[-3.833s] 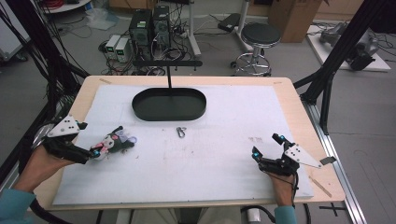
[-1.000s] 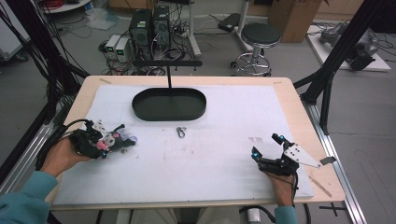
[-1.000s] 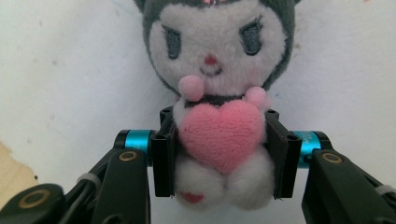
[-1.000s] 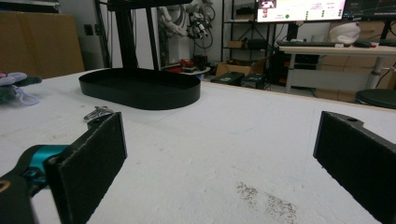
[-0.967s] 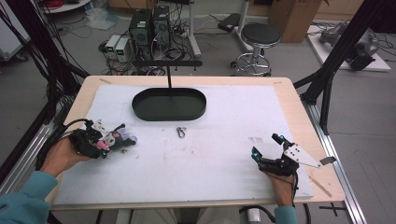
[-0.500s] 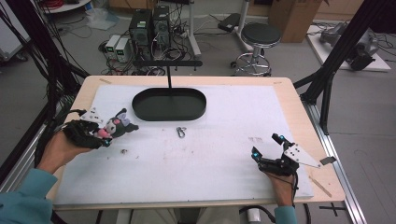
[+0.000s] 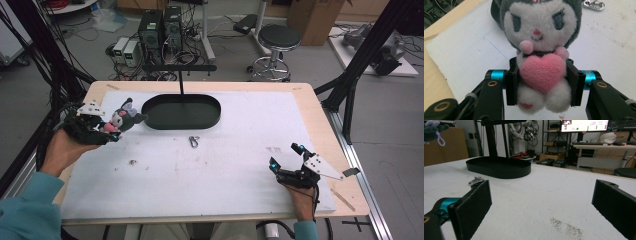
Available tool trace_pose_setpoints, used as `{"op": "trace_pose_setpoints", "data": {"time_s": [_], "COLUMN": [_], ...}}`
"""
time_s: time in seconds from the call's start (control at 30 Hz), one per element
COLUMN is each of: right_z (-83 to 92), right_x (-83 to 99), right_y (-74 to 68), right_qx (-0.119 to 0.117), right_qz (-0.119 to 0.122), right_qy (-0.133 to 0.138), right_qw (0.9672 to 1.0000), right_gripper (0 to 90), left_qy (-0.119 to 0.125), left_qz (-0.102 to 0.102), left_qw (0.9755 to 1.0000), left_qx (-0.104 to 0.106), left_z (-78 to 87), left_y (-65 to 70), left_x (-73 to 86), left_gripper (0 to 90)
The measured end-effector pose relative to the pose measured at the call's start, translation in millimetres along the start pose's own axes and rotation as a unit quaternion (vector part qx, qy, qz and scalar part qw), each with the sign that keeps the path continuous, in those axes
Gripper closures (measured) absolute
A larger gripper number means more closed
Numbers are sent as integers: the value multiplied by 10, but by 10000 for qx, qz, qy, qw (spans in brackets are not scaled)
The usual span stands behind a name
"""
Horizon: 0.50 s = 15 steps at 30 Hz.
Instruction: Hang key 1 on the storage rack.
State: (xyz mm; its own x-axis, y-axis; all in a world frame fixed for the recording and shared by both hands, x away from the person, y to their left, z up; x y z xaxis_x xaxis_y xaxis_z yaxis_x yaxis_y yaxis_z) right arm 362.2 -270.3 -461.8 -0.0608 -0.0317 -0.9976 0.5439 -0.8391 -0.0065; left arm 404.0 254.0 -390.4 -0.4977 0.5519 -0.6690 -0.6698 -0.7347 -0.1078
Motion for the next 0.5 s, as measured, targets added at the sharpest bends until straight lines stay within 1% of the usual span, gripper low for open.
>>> {"op": "trace_pose_setpoints", "data": {"time_s": [0.07,0.23,0.3,0.37,0.4,0.5], "right_z": [-1,-1,-1,0,-3,-5], "right_x": [0,0,0,0,-3,2], "right_y": [-2,-2,-2,-6,-5,-9], "right_qx": [-3,-3,-5,-8,3,1], "right_qz": [15,17,17,15,47,66], "right_qy": [-2,-1,3,0,15,-17], "right_qw": [10000,10000,10000,10000,10000,10000], "right_gripper": [19,19,19,19,19,19], "left_qy": [49,147,153,134,162,237], "left_qz": [58,119,180,223,286,370], "left_qw": [10000,9998,9997,9996,9994,9990], "left_qx": [-2,-40,-40,-87,-102,-116], "left_z": [-2,-14,-22,-31,-33,-29], "left_y": [-1,-1,-3,-16,-17,-29], "left_x": [-50,-141,-165,-194,-211,-314], "left_gripper": [539,539,539,539,539,539]}}
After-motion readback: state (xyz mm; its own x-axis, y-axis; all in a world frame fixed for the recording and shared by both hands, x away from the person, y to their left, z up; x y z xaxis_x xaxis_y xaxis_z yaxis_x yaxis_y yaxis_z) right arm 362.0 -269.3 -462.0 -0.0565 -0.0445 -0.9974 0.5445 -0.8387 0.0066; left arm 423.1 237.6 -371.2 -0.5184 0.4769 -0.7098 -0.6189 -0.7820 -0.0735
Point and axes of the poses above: each handheld gripper's, and its own axes: z roughly backward along the jaws, x roughly out of its underside, y roughly to its right, the point moved 9 cm from there along -z, roughly forward along the jaws, and after that the axes turned 1 degree about z, right-handed, at the moved point
